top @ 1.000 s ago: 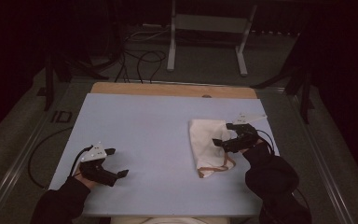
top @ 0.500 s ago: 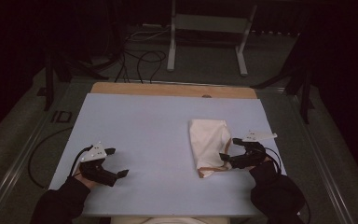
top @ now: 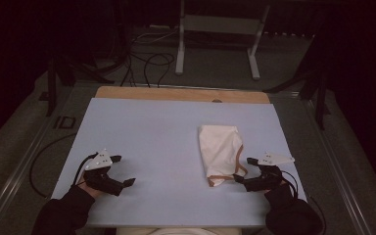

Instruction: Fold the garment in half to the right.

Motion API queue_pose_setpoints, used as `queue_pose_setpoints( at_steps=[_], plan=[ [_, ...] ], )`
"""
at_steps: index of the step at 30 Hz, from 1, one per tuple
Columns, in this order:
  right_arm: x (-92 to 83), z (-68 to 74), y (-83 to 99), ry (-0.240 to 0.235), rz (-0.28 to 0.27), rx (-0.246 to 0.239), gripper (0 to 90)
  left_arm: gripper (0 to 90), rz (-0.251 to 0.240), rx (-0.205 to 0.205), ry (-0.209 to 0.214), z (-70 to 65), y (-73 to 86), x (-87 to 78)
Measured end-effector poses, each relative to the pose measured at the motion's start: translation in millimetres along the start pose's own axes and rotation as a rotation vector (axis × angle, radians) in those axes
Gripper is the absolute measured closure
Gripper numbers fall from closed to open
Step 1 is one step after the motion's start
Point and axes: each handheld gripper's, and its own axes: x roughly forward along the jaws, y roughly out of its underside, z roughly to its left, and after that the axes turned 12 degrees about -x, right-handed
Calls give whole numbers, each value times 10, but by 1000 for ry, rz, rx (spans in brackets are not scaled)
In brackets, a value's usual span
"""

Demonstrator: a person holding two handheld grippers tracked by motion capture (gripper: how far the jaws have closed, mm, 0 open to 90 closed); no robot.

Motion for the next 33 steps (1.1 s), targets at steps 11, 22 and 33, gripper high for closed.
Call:
queue_pose_setpoints(
  at_steps=[11,22,33],
  plan=[
    [17,-67,138,73,24,30,98,0,3,-2,0,13,18,18],
    [34,-75,117,84,14,18,99,0,8,7,-1,8,39,15],
    [22,-53,87,92,4,11,98,0,2,9,4,-9,46,-8]
  ],
)
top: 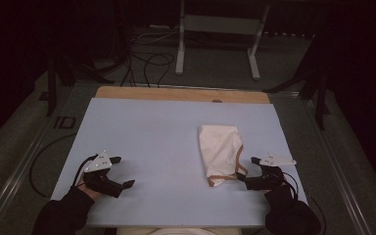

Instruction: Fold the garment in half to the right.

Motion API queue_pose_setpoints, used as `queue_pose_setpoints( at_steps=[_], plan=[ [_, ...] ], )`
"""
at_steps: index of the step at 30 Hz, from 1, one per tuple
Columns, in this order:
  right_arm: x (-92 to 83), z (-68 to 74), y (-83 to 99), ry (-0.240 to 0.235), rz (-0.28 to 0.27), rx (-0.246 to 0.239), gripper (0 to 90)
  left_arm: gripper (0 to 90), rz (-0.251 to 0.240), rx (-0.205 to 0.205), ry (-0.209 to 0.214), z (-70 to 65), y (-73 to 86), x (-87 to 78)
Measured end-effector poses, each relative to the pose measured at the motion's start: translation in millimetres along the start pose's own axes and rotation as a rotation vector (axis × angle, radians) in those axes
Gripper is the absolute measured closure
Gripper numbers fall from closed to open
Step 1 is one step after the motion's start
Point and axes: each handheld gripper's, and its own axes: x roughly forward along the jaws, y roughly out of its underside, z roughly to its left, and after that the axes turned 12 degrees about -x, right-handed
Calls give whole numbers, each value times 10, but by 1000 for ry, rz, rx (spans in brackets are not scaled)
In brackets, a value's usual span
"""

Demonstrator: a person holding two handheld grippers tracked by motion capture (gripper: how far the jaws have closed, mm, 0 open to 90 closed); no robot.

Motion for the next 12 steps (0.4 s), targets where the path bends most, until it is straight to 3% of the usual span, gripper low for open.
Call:
queue_pose_setpoints(
  at_steps=[12],
  plan=[
    [5,9,2,1,2,0,99,0,2,-3,1,-6,3,15]
  ],
)
